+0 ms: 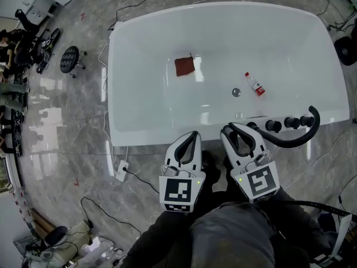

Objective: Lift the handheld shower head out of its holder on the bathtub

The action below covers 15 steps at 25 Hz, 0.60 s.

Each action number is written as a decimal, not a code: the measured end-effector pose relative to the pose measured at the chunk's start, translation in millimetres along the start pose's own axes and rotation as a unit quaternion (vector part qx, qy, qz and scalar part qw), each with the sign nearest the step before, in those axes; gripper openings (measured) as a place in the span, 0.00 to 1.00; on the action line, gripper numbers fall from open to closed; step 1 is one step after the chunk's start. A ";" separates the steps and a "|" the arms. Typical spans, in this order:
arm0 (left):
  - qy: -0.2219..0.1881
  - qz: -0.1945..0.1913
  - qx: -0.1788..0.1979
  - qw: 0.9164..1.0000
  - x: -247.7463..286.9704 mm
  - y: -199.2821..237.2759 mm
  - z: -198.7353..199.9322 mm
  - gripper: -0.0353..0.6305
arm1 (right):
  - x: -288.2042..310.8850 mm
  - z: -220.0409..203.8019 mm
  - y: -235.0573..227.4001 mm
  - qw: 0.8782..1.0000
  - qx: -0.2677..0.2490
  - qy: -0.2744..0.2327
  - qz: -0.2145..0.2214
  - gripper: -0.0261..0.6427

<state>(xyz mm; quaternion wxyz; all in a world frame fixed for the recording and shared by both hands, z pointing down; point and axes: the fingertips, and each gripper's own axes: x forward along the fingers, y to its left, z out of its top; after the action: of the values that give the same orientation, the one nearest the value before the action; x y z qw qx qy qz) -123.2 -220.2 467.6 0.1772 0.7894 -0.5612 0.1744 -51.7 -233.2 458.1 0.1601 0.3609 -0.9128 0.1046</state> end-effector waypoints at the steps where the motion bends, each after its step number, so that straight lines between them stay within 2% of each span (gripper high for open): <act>1: -0.001 -0.001 0.001 1.000 2.1 -0.3 -3.6 0.06 | 0.4 -4.4 -1.5 1.000 -0.005 0.000 -0.005 0.16; 4: -0.003 -0.003 0.004 1.000 8.7 0.4 -14.6 0.06 | 3.6 -15.5 -5.8 1.000 -0.026 -0.002 -0.017 0.17; 15: 0.005 -0.010 0.008 1.000 35.0 1.0 -53.5 0.06 | 19.5 -59.2 -9.4 1.000 -0.019 -0.004 -0.019 0.18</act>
<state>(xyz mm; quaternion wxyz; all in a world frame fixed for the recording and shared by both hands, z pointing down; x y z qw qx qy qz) -117.4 -223.9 531.1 0.1753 0.7953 -0.5514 0.1810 -45.8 -233.9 520.8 0.1654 0.3752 -0.9083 0.0832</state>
